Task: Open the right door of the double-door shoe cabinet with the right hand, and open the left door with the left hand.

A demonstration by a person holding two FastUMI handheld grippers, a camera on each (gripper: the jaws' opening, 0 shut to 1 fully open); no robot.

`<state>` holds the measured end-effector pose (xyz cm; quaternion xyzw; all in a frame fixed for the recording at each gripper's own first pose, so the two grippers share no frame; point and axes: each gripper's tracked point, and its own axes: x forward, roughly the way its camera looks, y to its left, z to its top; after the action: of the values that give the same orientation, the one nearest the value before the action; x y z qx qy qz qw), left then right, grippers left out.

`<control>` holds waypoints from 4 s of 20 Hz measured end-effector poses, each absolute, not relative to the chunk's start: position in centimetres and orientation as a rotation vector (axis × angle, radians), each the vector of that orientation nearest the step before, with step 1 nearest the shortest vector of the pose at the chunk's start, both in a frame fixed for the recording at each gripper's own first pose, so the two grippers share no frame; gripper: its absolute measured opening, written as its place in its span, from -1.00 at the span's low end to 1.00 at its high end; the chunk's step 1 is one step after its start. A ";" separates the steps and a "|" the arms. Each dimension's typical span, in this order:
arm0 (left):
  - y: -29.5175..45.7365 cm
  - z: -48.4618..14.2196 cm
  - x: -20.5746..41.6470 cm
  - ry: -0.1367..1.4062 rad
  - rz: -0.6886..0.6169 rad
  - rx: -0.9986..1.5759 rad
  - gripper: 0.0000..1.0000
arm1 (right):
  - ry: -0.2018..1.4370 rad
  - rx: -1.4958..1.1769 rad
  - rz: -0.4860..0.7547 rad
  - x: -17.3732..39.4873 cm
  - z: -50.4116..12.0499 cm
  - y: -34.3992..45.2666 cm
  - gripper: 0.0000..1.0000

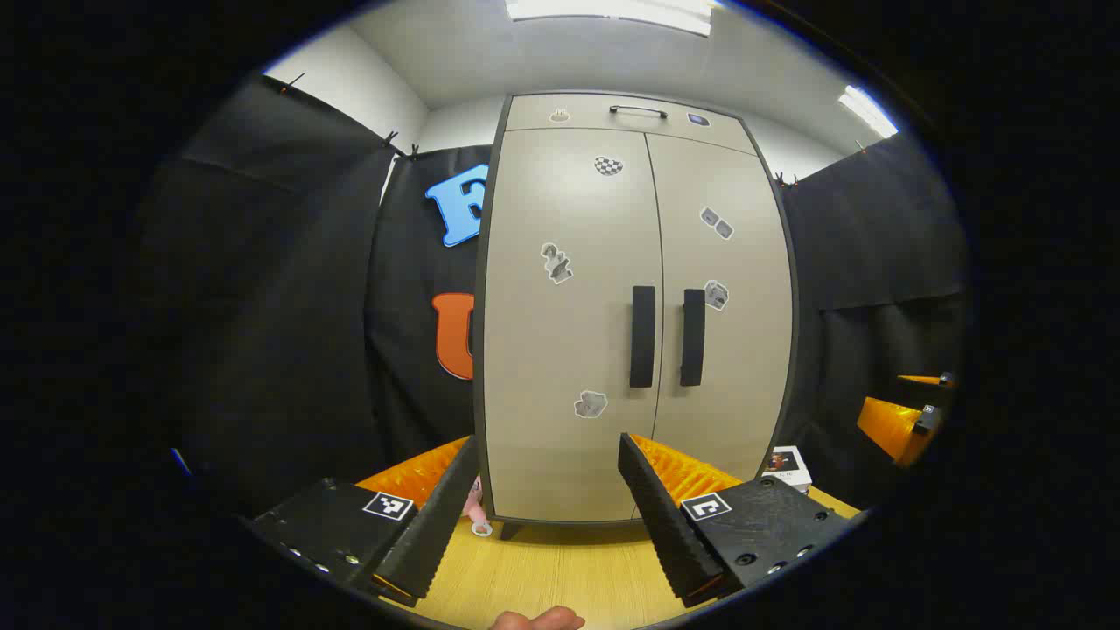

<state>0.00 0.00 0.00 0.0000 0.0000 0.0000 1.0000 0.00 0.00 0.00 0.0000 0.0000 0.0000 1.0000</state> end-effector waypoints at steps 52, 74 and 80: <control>2.8 -0.3 -3.9 -0.012 0.000 -0.021 0.90 | -0.059 -0.028 0.061 14.7 5.9 7.7 1.00; 7.5 -3.3 -4.1 0.045 0.079 -0.060 0.90 | 0.045 0.031 -0.002 26.1 5.7 9.2 0.84; 8.1 -3.2 -4.2 0.042 0.086 -0.058 0.90 | 0.030 0.019 0.030 26.0 5.7 11.3 -0.31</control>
<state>-4.17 8.13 -3.21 -0.0292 0.0212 0.0429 0.9984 25.97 11.33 5.70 0.0093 0.0149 0.0151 0.9997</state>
